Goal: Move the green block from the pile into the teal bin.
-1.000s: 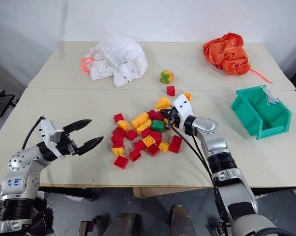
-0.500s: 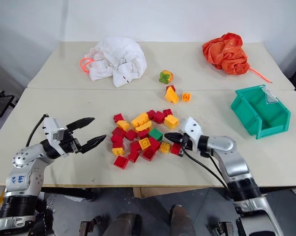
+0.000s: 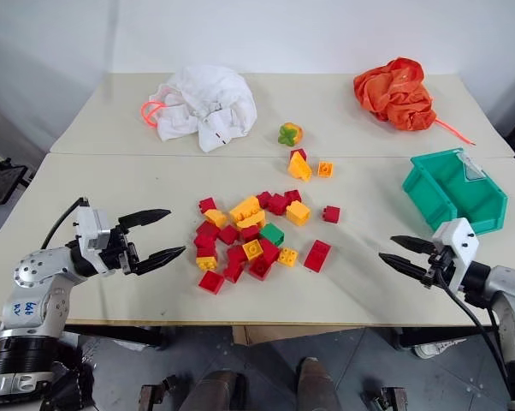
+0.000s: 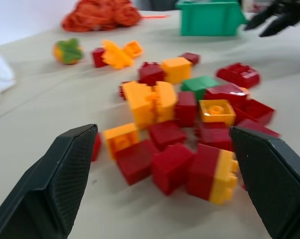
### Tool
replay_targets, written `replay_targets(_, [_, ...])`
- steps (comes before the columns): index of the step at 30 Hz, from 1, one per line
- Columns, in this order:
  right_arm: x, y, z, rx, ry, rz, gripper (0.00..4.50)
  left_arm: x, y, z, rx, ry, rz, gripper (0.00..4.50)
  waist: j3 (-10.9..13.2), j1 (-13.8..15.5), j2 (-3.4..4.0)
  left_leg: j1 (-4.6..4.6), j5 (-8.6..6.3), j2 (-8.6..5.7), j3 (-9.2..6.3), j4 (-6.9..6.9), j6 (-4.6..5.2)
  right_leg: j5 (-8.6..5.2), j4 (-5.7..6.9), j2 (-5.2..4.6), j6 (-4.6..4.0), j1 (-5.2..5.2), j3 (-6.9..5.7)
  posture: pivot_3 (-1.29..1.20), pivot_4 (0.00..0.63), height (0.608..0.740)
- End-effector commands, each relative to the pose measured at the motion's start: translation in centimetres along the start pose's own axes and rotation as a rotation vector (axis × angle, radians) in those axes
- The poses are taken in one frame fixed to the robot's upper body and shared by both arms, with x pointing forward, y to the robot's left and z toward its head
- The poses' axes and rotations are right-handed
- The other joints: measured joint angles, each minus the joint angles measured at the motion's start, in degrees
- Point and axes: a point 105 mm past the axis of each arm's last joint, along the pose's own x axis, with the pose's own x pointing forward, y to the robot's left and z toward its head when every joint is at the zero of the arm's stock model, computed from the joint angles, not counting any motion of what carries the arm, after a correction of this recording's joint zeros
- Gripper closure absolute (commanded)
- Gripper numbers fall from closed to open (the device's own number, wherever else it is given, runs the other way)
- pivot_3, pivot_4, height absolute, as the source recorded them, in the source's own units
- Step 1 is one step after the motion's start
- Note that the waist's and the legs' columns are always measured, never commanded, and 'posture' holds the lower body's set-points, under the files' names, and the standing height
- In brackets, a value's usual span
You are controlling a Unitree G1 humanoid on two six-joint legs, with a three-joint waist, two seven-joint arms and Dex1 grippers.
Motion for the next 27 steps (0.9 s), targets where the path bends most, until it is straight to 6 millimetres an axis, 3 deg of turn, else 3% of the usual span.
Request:
replay_targets(1, [1.3, 0.9, 2.6, -0.052, -0.043, 0.049, 0.64, 0.0, -0.3, 0.5, 0.033, 0.004, -0.061, 0.00, 0.00, 0.03, 0.01, 0.00, 0.00, -0.01, 0.00, 0.01, 0.00, 0.00, 0.01, -0.01, 0.00, -0.01, 0.01, 0.00, 0.150, 0.740])
replay_targets(3, [2.6, 1.8, 3.4, -0.040, -0.057, 0.082, 0.01, 0.0, -0.2, 0.6, 0.032, 0.000, -0.067, 0.00, 0.00, 0.11, 0.01, -0.02, 0.00, -0.01, 0.00, 0.02, 0.00, 0.00, 0.02, -0.02, 0.00, -0.03, 0.01, 0.00, 0.150, 0.740])
replay_targets(8, [7.0, 4.4, 5.4, -0.013, -0.055, 0.179, 0.01, 0.5, -0.3, 0.9, 0.035, -0.019, -0.077, 0.00, 0.00, 0.24, 0.01, -0.06, 0.00, -0.01, -0.07, 0.05, 0.00, 0.00, 0.02, -0.06, 0.00, -0.05, -0.02, 0.00, 0.150, 0.740])
replay_targets(14, [13.2, 4.3, 5.3, -0.065, 0.044, 0.108, 0.01, 1.1, -0.8, 1.1, 0.030, -0.040, -0.067, 0.00, 0.00, 0.15, 0.01, -0.12, 0.00, -0.04, -0.09, 0.07, -0.01, 0.01, 0.01, -0.09, 0.00, -0.11, -0.05, 0.00, 0.150, 0.740])
replay_targets(18, [15.0, 5.3, 5.1, -0.120, 0.069, 0.147, 0.01, 0.9, -0.7, 1.2, 0.025, -0.045, -0.036, 0.00, 0.00, 0.29, 0.01, -0.18, 0.00, -0.06, -0.15, -0.01, -0.01, 0.00, -0.02, -0.10, 0.00, -0.17, -0.14, 0.00, 0.150, 0.740])
replay_targets(22, [16.2, 9.0, 5.8, -0.071, 0.034, 0.292, 0.01, 0.7, -0.6, 1.1, 0.024, -0.044, -0.007, 0.00, 0.00, 0.06, 0.00, -0.21, -0.02, -0.07, -0.16, 0.00, 0.03, 0.01, -0.03, -0.10, 0.02, -0.15, -0.17, 0.00, 0.150, 0.740])
replay_targets(27, [16.6, 11.4, 5.9, -0.054, 0.040, 0.335, 0.01, 0.6, -0.6, 1.2, 0.023, -0.044, 0.010, 0.00, 0.00, -0.15, 0.00, -0.20, -0.02, -0.04, -0.17, 0.00, 0.01, 0.01, -0.03, -0.09, 0.01, -0.16, -0.18, 0.00, 0.150, 0.740])
